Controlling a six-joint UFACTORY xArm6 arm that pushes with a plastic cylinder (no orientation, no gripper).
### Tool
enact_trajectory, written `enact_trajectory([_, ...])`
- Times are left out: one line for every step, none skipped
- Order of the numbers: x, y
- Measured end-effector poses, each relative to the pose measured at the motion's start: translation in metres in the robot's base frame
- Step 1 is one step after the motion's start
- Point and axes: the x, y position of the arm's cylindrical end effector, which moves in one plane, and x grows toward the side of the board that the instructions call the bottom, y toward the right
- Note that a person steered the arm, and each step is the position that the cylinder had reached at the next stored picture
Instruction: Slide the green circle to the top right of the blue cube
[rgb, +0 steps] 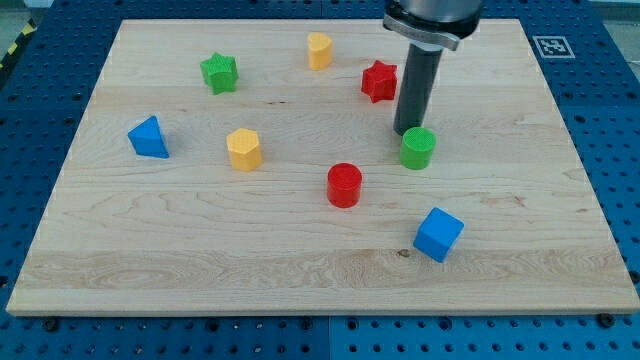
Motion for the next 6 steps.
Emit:
enact_trajectory([-0.002, -0.026])
enact_trajectory([0.028, -0.013])
enact_trajectory([0.074, 0.027])
enact_trajectory([0.073, 0.021])
enact_trajectory([0.046, 0.008])
enact_trajectory([0.045, 0.028])
